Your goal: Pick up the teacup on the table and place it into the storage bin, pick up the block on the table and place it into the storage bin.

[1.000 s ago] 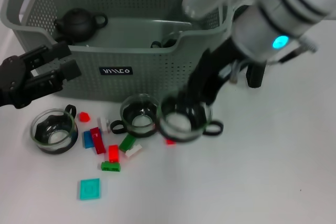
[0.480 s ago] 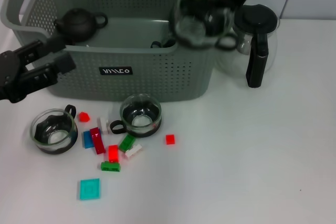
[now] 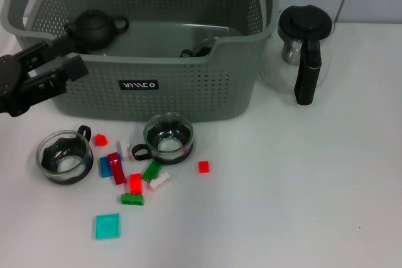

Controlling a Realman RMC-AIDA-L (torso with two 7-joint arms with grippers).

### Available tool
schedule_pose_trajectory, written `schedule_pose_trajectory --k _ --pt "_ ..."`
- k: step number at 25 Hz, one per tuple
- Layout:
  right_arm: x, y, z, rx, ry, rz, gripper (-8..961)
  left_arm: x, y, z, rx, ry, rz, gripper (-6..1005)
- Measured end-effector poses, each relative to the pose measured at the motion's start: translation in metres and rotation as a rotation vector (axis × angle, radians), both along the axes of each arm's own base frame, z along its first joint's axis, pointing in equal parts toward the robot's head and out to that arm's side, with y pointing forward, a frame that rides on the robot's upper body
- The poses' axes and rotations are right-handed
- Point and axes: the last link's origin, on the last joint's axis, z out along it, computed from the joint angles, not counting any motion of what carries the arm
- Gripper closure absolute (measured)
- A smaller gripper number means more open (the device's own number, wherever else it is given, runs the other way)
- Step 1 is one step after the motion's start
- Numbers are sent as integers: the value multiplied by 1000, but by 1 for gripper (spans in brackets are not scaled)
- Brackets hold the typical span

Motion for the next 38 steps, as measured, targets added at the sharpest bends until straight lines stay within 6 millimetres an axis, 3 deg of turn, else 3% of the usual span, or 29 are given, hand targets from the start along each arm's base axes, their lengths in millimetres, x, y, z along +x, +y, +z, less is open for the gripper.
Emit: schedule_pose_trajectory --k 4,15,27,38 --pt "1 17 -12 37 19 -28 897 2 2 0 0 0 -6 206" --pt "10 60 -70 26 -14 -95 897 3 2 -1 -2 -5 -8 206" --pt "7 54 -128 -2 -195 15 897 -2 -5 -5 -2 -9 14 205" --pt "19 55 -146 35 -200 17 896 -3 -8 -9 -9 -10 17 206"
